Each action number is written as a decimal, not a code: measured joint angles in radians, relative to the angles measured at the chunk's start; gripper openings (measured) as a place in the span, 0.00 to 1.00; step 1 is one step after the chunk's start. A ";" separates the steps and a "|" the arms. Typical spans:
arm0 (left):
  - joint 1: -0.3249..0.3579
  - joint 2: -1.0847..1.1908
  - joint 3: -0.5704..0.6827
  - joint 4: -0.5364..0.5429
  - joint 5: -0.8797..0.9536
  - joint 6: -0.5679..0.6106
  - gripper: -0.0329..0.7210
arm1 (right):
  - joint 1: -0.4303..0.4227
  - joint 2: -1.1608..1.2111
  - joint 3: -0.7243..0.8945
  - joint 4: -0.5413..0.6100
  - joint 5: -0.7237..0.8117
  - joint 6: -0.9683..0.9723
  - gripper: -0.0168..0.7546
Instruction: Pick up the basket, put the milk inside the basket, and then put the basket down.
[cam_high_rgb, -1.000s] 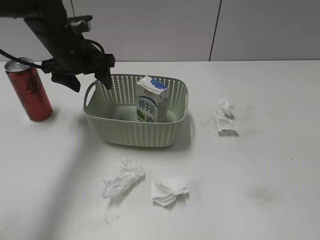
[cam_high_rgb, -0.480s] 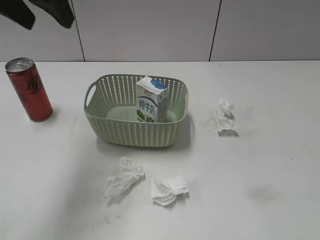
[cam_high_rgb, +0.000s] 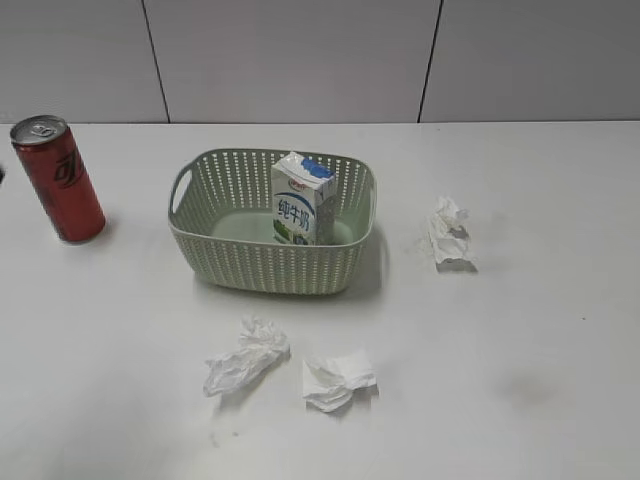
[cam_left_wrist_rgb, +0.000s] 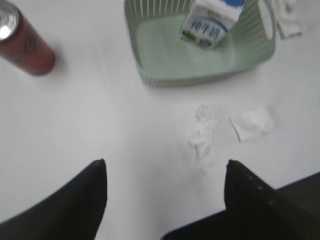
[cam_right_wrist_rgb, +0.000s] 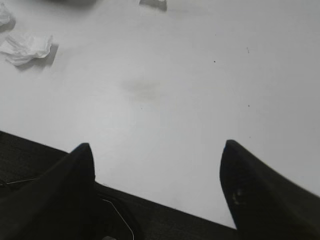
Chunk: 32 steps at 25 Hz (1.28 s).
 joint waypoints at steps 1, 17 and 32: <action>0.000 -0.055 0.063 0.001 0.002 0.000 0.78 | 0.000 -0.018 0.015 0.000 0.001 0.000 0.79; 0.000 -0.778 0.678 0.039 -0.170 0.183 0.78 | 0.000 -0.153 0.119 -0.011 -0.067 -0.006 0.79; 0.000 -0.784 0.691 0.020 -0.164 0.210 0.73 | 0.000 -0.153 0.119 -0.011 -0.072 -0.007 0.79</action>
